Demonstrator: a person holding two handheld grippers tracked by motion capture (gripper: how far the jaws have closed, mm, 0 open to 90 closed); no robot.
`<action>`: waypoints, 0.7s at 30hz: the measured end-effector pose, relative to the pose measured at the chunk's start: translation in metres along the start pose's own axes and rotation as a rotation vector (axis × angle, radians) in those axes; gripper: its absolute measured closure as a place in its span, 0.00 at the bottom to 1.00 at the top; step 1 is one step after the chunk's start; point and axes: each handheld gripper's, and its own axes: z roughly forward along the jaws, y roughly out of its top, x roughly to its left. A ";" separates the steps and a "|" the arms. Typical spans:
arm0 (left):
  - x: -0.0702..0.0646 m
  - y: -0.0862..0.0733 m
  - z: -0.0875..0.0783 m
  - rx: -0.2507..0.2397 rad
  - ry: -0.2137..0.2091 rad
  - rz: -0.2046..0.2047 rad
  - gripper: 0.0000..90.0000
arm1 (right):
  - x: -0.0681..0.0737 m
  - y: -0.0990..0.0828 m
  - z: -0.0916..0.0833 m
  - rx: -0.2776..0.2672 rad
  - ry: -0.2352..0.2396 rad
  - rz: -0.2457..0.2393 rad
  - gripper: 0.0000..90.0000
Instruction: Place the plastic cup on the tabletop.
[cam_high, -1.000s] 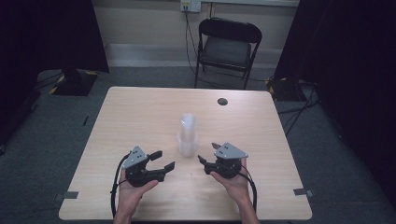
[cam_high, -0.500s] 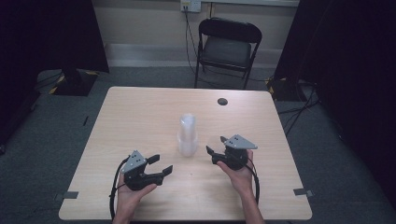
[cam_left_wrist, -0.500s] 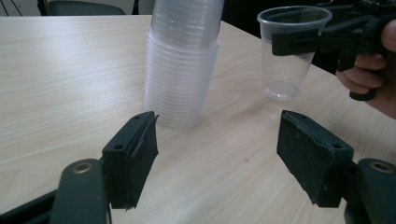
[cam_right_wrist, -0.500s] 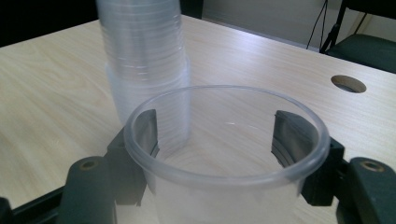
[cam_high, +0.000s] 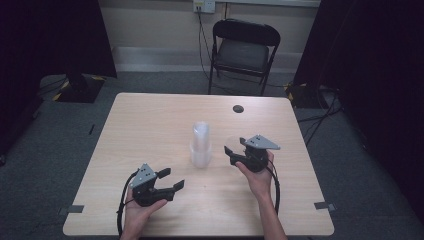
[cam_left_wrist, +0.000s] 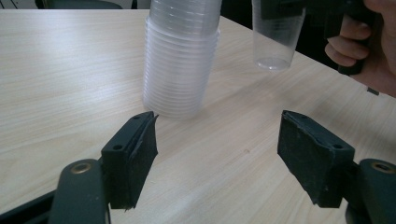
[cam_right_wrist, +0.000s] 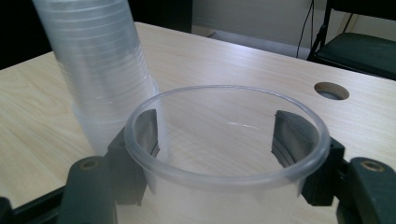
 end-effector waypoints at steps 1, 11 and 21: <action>0.000 0.000 0.000 -0.001 0.001 0.000 0.31 | -0.001 0.001 0.001 0.001 -0.005 0.002 0.35; 0.005 0.002 0.000 -0.003 0.028 -0.002 0.29 | -0.015 0.011 0.022 0.005 -0.023 0.021 0.35; 0.006 0.002 0.001 0.003 0.024 -0.011 0.29 | -0.023 0.012 0.043 0.013 -0.041 0.045 0.34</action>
